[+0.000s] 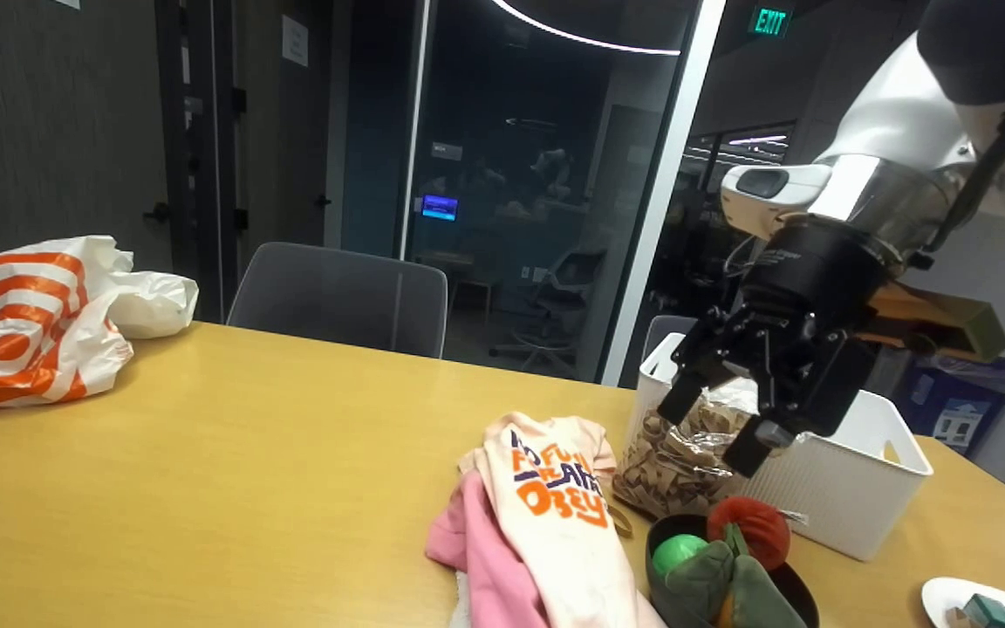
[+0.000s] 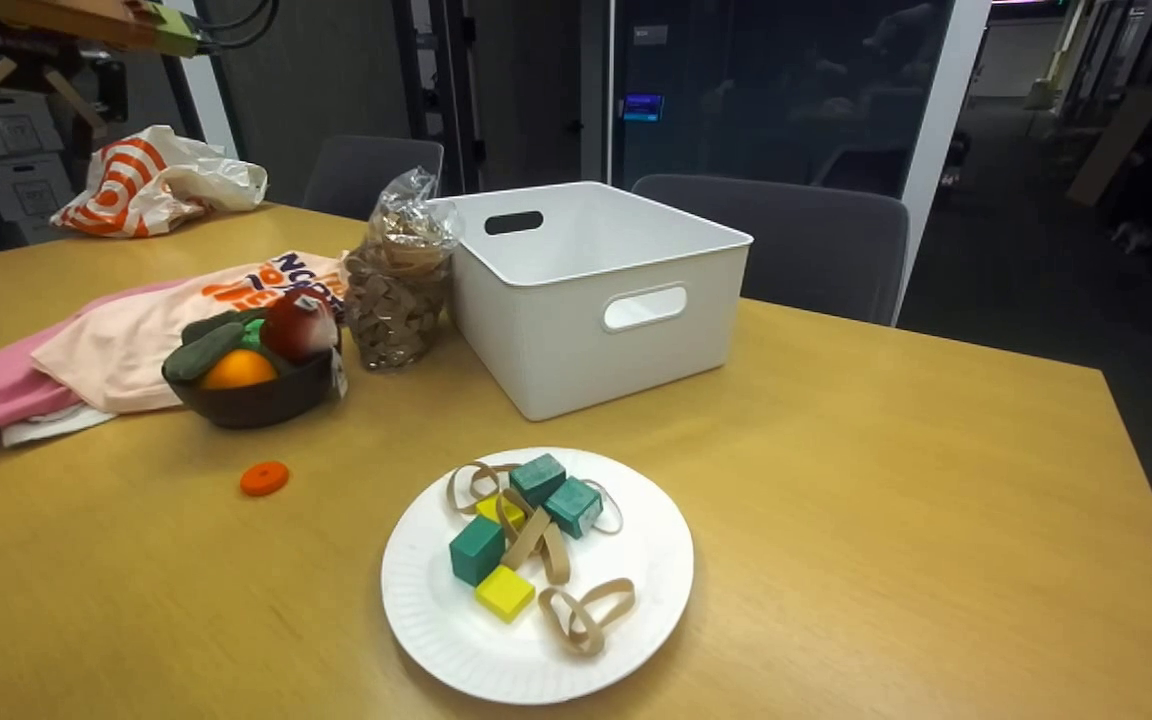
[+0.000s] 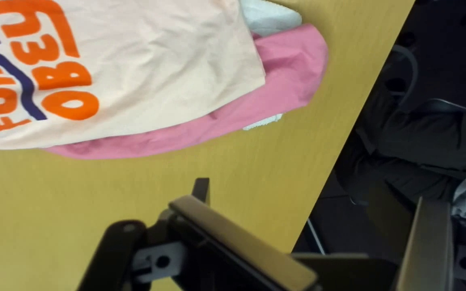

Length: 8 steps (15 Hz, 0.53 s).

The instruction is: Unfold the white towel and the peach and pink shirts

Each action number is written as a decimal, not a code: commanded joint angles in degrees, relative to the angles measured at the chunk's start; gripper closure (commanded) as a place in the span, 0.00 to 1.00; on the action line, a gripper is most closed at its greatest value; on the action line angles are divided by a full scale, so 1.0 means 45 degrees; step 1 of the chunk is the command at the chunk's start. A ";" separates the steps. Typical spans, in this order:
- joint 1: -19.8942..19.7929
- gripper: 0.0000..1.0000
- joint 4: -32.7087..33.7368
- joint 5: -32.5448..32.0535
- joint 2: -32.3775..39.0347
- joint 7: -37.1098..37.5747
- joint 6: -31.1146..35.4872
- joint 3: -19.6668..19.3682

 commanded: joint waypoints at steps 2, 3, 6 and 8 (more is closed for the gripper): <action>0.0198 0.01 0.1900 -0.1484 0.0686 0.1616 -0.0421 -0.0046; 0.0199 0.00 0.2199 -0.1716 0.0775 0.1937 -0.0542 -0.0069; 0.0303 0.00 0.1819 -0.1683 0.0600 0.1811 -0.0276 -0.0212; 0.0277 0.00 0.2147 -0.1822 0.0785 0.2027 -0.0458 -0.0201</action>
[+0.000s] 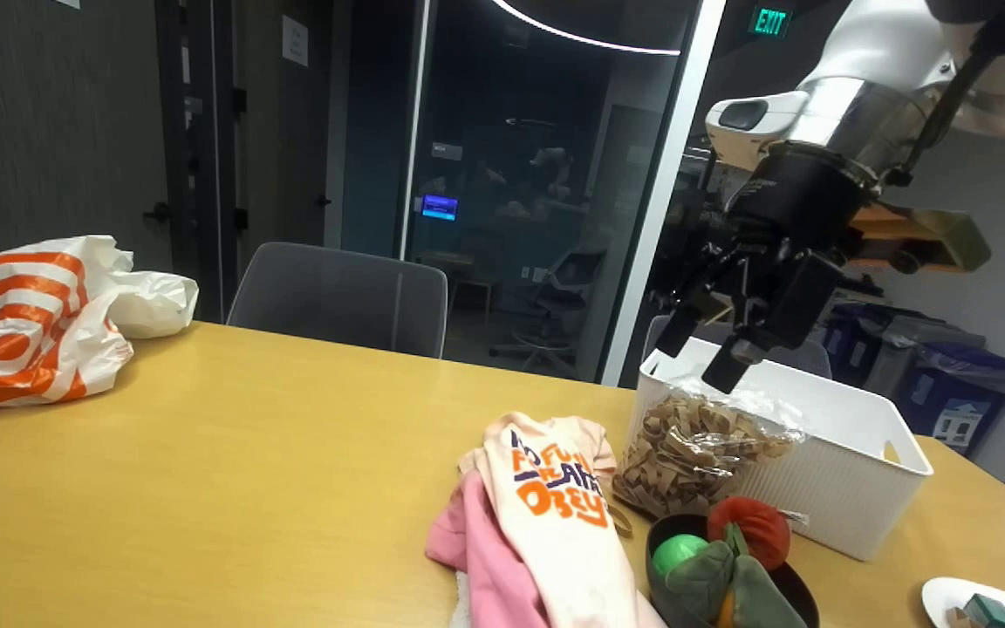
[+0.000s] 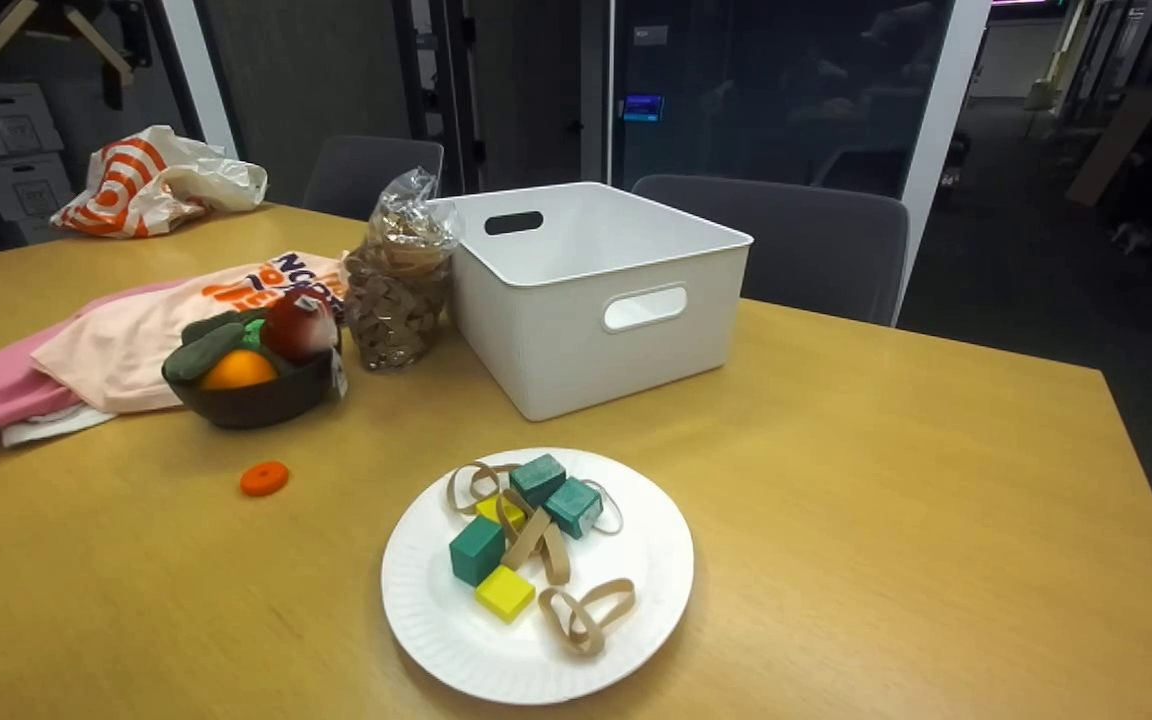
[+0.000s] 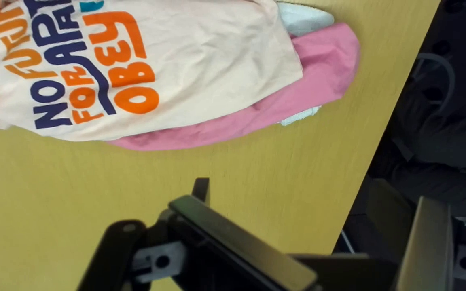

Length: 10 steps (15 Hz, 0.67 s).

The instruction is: Unfold the white towel and the peach and pink shirts

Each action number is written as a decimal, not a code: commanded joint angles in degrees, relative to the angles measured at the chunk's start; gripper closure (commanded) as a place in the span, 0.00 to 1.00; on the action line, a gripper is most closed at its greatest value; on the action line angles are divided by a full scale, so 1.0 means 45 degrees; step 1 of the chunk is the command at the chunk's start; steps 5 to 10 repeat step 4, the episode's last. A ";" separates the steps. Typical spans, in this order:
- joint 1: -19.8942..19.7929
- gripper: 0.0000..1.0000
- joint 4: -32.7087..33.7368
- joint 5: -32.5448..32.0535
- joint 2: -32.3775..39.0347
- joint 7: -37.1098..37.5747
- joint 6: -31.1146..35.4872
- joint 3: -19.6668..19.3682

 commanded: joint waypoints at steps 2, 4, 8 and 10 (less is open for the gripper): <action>0.0194 0.00 0.0095 -0.0066 0.0114 0.0082 -0.0023 -0.0177; 0.0192 0.00 0.0097 -0.0069 0.0138 0.0094 -0.0024 -0.0175; 0.0192 0.00 0.0097 -0.0069 0.0138 0.0094 -0.0024 -0.0175; 0.0192 0.00 0.0097 -0.0069 0.0138 0.0094 -0.0024 -0.0175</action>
